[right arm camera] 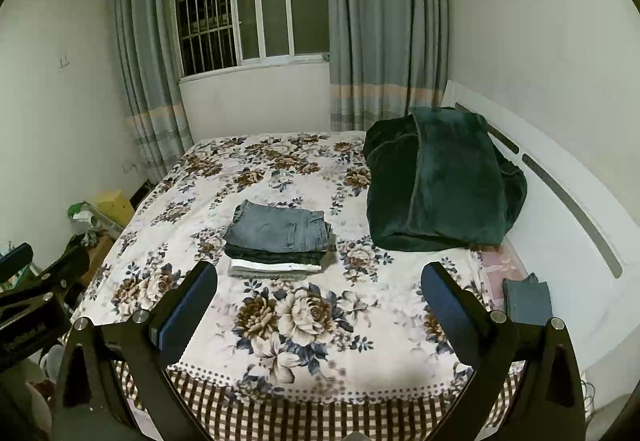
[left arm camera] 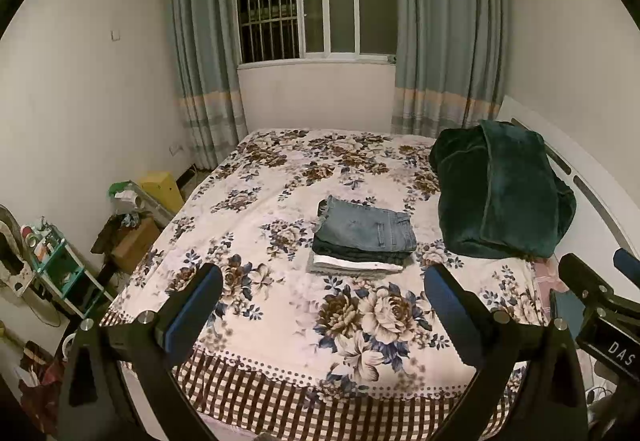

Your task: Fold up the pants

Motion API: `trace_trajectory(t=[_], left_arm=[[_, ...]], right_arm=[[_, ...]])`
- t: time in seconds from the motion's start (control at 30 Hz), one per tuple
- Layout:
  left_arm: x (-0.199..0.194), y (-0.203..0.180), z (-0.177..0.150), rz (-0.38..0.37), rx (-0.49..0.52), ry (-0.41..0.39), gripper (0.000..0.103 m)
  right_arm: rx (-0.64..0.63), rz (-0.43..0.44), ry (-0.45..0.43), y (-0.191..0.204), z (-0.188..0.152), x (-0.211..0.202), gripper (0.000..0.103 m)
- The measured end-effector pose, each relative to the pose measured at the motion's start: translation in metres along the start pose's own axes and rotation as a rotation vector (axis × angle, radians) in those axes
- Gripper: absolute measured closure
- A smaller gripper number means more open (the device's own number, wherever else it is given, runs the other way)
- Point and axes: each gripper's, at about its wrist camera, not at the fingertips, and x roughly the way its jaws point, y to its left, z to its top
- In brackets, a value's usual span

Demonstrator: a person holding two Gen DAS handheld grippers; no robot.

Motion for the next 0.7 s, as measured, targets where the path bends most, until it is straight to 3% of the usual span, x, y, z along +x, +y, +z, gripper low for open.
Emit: trace_trajectory(t=[0.7], left_arm=[[-0.024, -0.005, -0.008, -0.030, 0.008, -0.003, 0.000]], right_arm=[[0.005, 0.018, 0.010, 0.010, 0.002, -0.016, 0.000]])
